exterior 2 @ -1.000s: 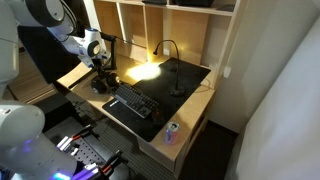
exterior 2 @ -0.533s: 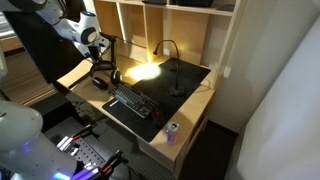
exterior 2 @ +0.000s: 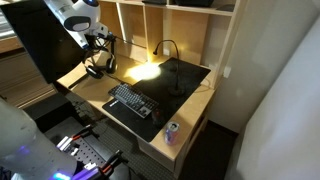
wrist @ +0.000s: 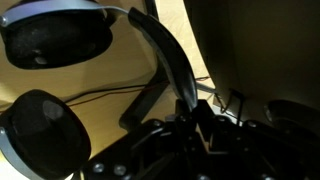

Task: Unhang and hang up the headphones on the back of the desktop computer

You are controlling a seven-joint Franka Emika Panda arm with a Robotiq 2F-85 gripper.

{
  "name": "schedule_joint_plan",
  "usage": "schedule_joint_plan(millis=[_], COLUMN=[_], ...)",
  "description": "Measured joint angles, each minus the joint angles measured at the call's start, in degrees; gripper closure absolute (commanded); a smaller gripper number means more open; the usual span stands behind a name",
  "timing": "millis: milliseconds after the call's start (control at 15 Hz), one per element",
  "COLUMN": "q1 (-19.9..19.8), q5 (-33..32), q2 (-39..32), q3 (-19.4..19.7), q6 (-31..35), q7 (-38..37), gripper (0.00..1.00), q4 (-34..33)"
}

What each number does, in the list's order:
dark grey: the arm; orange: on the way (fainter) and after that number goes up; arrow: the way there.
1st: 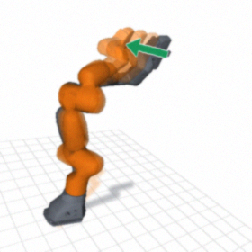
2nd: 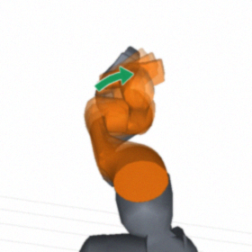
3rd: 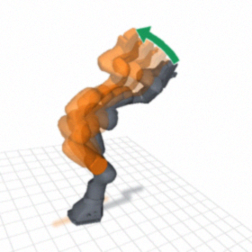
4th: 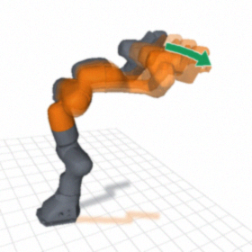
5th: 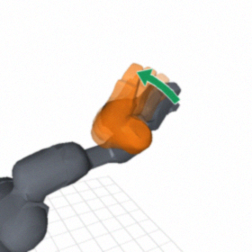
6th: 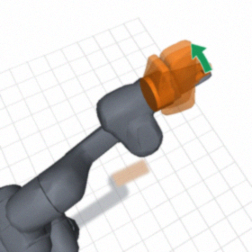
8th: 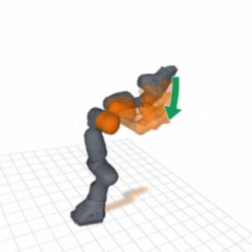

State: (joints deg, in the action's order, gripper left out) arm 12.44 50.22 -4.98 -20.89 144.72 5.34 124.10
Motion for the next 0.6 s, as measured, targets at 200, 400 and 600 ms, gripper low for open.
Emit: schedule_joint_plan(millis=[200,400,600], q1=[-0.2,-0.4,-0.4], q5=[9.1,13.8,14.2], q2=[6.2,11.4,12.9], q3=[2.7,7.5,9.9], q6=[-5.6,-15.0,-19.3], q7=[13.6,25.9,29.6], gripper=[0.96,0.96,0.85], q4=[1.8,3.8,4.7])
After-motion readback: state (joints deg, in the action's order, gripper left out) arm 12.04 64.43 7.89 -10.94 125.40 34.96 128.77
